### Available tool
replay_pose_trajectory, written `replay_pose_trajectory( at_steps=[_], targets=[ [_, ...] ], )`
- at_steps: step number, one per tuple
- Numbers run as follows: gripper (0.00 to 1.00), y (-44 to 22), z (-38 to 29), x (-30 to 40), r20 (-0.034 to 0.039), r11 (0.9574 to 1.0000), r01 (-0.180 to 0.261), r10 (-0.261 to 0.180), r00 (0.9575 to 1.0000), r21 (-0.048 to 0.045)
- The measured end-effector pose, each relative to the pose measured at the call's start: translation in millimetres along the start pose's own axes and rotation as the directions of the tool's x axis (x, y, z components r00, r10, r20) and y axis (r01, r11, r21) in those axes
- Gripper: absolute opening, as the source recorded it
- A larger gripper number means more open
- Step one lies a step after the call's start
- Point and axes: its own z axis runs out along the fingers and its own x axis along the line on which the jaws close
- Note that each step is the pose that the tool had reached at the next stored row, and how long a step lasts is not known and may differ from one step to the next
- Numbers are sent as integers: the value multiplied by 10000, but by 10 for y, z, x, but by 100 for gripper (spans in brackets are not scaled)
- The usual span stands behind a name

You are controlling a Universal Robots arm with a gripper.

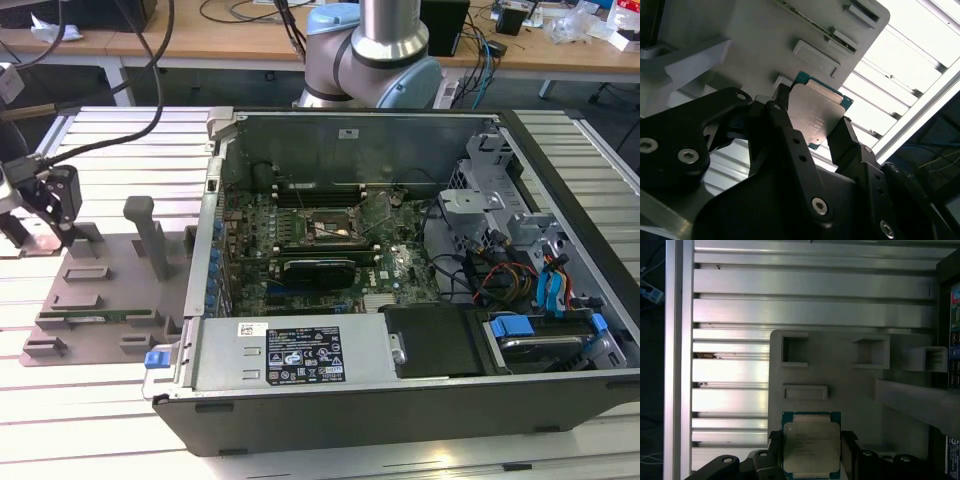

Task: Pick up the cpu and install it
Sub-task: 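Pick up the cpu and move it towards the insertion slot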

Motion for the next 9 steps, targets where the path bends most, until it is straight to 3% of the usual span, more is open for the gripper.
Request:
replay_pose_trajectory(
  at_steps=[9],
  targets=[
    [55, 0, -62, -2, -1, 10000, 0, 0, 10000, 0]
  ],
)
